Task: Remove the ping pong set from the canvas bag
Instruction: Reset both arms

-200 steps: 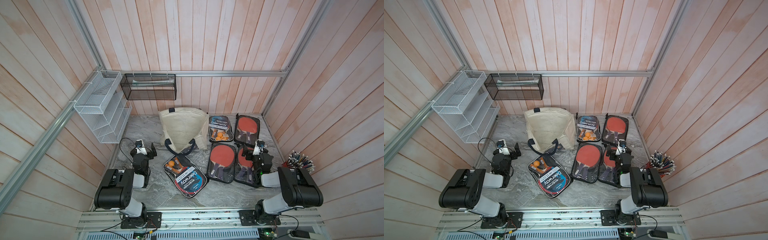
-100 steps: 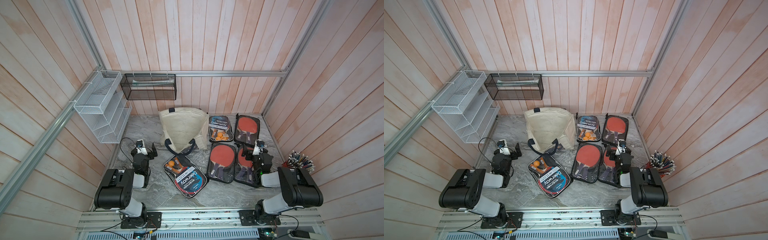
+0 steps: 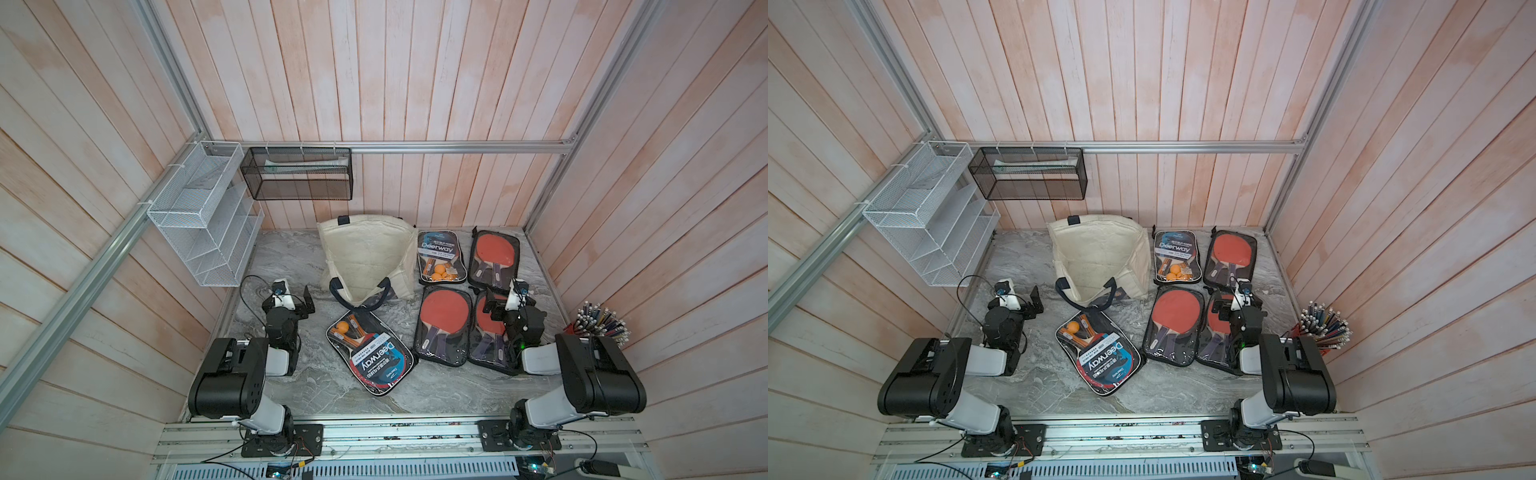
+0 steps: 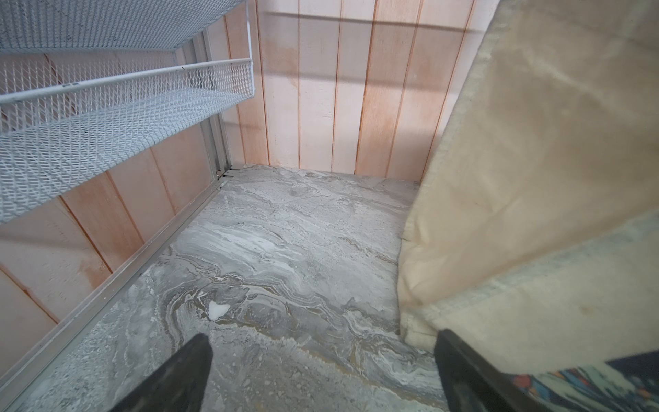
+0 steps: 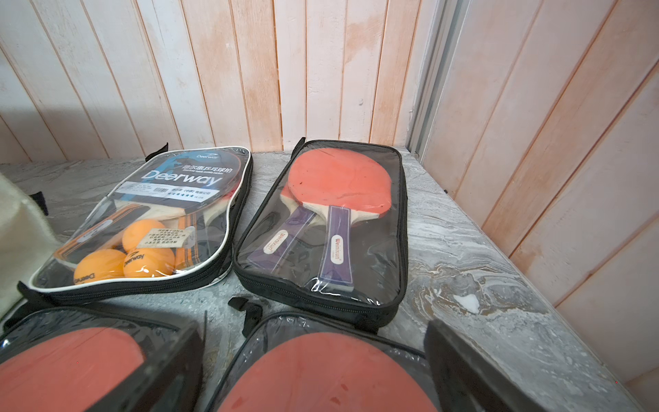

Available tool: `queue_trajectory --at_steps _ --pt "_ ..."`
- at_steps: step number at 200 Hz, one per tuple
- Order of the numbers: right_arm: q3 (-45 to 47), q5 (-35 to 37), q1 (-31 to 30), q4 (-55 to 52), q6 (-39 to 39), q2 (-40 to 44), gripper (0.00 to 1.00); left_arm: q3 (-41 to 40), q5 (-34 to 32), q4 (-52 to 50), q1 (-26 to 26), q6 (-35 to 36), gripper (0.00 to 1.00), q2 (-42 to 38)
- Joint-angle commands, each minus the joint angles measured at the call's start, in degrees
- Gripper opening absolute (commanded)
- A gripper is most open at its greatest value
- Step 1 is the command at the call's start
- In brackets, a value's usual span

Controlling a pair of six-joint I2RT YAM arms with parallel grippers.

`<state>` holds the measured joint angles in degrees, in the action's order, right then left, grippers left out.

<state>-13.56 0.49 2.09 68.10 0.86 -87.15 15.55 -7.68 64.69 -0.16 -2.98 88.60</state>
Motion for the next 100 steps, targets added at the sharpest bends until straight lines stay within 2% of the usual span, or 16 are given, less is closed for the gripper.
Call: queue_trajectory --at_steps 1,100 --pt "-0.94 -0.59 0.37 -0.44 0.04 0.35 0.98 0.53 0.65 -0.36 0.16 0.45 1.00 -0.18" --pt "-1.05 -0.90 0.24 -0.54 -0.23 0.23 0.98 0.53 0.64 -0.37 0.16 0.43 1.00 -0.27"
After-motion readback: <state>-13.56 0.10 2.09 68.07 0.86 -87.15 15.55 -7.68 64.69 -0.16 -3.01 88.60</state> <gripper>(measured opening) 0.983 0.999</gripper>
